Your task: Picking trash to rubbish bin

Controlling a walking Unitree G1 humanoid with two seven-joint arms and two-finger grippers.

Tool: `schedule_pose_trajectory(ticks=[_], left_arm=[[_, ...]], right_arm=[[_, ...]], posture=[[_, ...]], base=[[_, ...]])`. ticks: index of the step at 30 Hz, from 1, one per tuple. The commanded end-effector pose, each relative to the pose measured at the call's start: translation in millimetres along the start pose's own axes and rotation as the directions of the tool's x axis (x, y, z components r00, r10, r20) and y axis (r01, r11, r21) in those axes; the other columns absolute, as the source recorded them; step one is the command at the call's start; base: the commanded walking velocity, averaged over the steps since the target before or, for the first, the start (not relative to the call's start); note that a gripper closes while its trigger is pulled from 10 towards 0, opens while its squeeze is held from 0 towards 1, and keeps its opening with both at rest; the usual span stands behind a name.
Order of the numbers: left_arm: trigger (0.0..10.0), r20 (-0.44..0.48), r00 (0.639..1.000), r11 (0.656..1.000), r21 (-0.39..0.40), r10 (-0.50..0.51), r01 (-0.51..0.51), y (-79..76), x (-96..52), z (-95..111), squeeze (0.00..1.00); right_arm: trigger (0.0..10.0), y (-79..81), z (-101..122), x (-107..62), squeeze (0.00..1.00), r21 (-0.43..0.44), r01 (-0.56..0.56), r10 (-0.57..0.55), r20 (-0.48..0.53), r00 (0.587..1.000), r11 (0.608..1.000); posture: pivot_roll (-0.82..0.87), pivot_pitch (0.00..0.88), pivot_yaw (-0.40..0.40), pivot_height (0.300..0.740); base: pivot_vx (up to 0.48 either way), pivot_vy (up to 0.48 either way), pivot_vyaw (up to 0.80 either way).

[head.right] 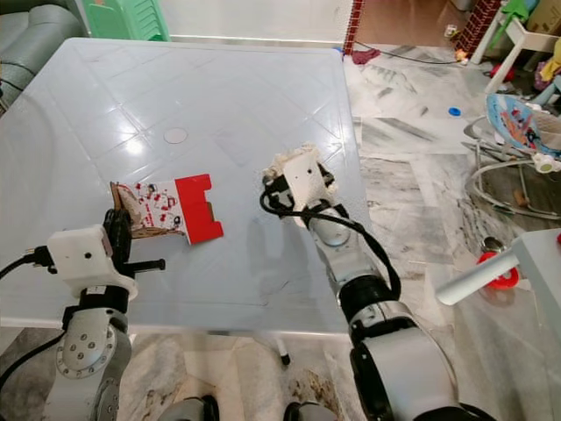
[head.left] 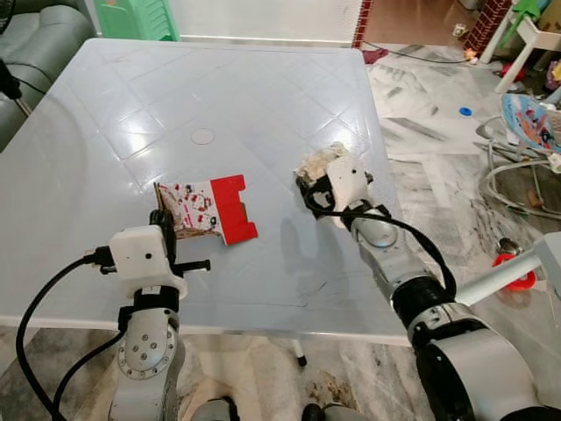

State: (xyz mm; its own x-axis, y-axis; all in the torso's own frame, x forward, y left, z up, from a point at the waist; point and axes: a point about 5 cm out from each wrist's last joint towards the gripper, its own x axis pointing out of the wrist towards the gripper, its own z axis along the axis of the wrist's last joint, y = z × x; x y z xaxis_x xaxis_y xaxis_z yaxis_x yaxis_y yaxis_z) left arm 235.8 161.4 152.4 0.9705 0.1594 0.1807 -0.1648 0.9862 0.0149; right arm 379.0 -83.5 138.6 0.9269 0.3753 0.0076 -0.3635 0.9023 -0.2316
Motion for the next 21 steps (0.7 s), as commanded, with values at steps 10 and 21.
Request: schedule_pose_trajectory(ticks=[10,21], left_arm=[[0.0,-0.012,1.0,1.0,0.017,0.004,-0.003,3.2,-6.8,5.7,0.0],[0.0,-0.017,1.0,1.0,0.02,0.002,-0.002,3.2,-5.3,7.3,0.0]], right_arm=[[0.0,5.4,-12.8,-2.8,0.0,0.04,0.014,-0.012,-0.044,0.999,0.999],[0.0,3.9,-13.7,-2.7,0.0,0.051,0.033,-0.03,-0.051,0.998,0.998]], posture=[[0.23,0.199,-0.073,0.74],[0.24,0.196,-0.073,0.74]], base=[[0.0,0.0,0.0],[0.0,0.0,0.0]])
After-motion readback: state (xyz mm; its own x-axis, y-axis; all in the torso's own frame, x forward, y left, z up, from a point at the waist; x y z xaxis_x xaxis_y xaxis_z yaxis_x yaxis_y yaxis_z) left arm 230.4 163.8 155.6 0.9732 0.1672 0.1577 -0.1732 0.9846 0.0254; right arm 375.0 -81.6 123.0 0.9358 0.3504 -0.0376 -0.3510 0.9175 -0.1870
